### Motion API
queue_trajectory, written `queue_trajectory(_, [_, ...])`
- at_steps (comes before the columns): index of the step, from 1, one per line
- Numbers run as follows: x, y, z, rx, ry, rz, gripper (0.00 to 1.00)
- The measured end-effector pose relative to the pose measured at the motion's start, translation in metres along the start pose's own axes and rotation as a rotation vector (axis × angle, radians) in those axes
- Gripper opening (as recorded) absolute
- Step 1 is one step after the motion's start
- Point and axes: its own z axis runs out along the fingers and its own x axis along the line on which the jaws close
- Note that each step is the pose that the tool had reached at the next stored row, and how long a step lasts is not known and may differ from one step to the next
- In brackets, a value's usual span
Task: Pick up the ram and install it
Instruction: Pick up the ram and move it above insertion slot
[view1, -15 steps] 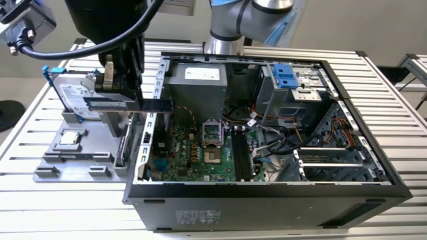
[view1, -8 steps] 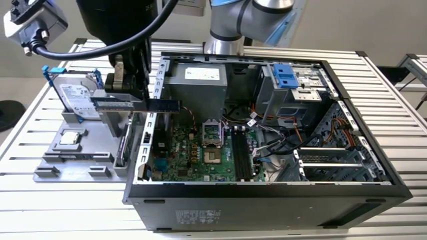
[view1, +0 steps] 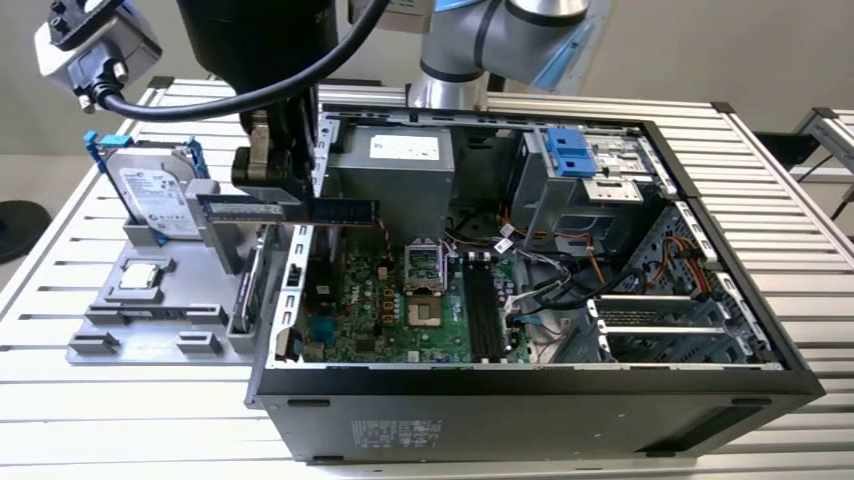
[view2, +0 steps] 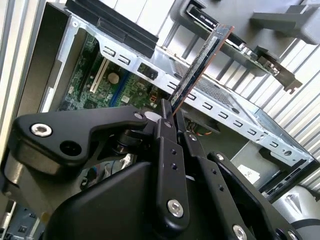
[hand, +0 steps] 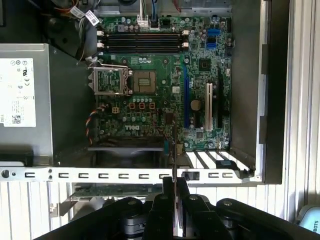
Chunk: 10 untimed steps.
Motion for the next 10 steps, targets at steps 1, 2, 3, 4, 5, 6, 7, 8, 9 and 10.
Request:
queue_trajectory(1, [0.0, 0.0012, 0.0, 0.0, 0.0, 0.0, 0.0])
queue_trajectory(2, [0.0001, 0.0025, 0.0, 0.0, 0.0, 0.0, 0.0])
queue_trajectory(3, [0.0001, 0.0038, 0.0, 0.0, 0.0, 0.0, 0.0])
queue_trajectory(4, [0.0002, 0.005, 0.0, 0.0001, 0.0, 0.0, 0.0])
queue_trajectory(5, [0.0002, 0.0064, 0.0, 0.0, 0.0001, 0.0, 0.0])
queue_trajectory(6, [0.0002, 0.008, 0.0, 0.0001, 0.0, 0.0, 0.0])
queue_trajectory(7, [0.0003, 0.0096, 0.0, 0.0002, 0.0, 0.0, 0.0])
queue_trajectory(8, [0.0003, 0.011, 0.0, 0.0003, 0.0001, 0.0, 0.0])
queue_trajectory(9, [0.0004, 0.0123, 0.0, 0.0003, 0.0, 0.0, 0.0])
queue_trajectory(10, [0.0004, 0.0137, 0.0, 0.0003, 0.0, 0.0, 0.0])
